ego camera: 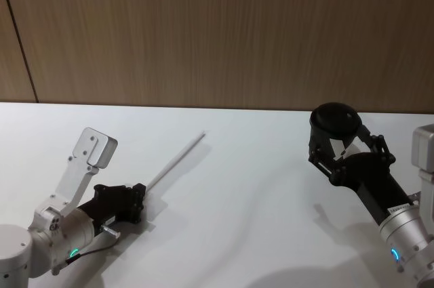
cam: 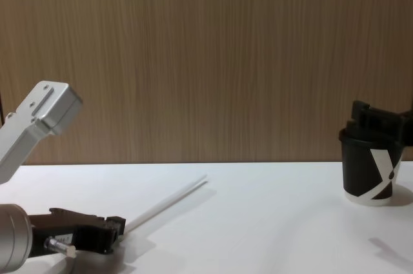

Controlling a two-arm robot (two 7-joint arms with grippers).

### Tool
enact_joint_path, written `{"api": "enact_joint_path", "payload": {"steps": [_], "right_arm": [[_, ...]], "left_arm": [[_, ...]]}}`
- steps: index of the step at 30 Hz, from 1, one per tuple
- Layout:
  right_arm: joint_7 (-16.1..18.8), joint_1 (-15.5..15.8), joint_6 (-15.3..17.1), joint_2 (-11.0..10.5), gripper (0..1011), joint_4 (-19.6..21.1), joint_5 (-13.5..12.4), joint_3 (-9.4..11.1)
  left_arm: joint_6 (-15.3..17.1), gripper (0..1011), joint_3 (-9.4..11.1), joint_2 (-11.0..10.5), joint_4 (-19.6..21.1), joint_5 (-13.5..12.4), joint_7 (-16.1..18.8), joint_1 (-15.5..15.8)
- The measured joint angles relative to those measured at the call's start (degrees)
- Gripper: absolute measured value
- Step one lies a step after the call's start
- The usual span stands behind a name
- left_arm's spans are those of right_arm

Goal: Pick up the straw with one hand, pass it to the other hand, and insert it into the cup.

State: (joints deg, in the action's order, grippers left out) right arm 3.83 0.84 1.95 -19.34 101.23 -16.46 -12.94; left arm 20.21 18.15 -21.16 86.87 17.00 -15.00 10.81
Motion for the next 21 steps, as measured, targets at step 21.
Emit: {"api": "enact_joint_path", "payload": {"steps": [21], "right_arm": [[0.00,0.00,0.00,0.00,1001,0.00,0.00,0.00]], "left_arm": [[0.06,0,0.05,0.07,-0.09,-0.13,-0.04,0.11]]}}
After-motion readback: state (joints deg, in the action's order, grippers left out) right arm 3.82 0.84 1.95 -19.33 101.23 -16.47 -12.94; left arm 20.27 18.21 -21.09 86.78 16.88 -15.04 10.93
